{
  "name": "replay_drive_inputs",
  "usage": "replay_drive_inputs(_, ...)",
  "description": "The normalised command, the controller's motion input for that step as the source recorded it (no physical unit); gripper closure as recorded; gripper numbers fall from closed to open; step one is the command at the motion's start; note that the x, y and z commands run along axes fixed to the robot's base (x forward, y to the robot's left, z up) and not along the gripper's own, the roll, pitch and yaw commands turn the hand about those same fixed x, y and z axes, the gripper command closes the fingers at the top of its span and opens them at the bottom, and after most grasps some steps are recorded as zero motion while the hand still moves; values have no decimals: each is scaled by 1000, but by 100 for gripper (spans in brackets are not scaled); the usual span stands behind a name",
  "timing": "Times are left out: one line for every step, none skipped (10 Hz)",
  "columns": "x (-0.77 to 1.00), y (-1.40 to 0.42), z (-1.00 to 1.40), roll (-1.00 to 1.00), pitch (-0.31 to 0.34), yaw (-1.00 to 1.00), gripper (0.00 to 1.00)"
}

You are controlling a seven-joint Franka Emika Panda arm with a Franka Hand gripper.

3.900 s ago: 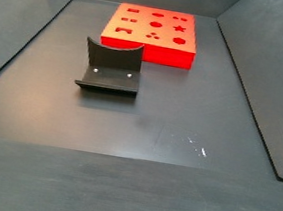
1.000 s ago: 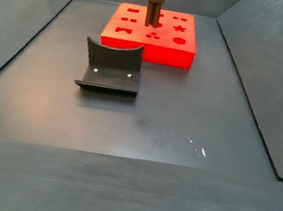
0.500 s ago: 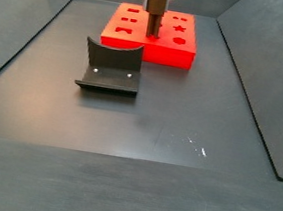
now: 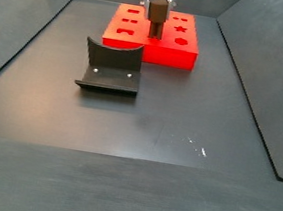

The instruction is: Insert the 3 prong object.

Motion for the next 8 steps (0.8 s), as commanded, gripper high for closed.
replay_drive_inputs(0, -71, -409, 169, 147, 0, 100)
replay_drive_inputs(0, -131, -534, 246, 194, 0, 100)
replay_drive_inputs(0, -140, -529, 223, 229, 0, 100)
replay_drive_inputs(0, -140, -554, 216, 223, 0, 100)
replay_drive_inputs(0, -49, -449, 93, 227, 0, 100)
replay_drive_inputs(0, 0, -20, 4, 19, 0, 100)
replay_drive_inputs(-9, -23, -237, 51, 46, 0, 100)
replay_drive_inputs(-29, -23, -180, 40, 30, 0, 100)
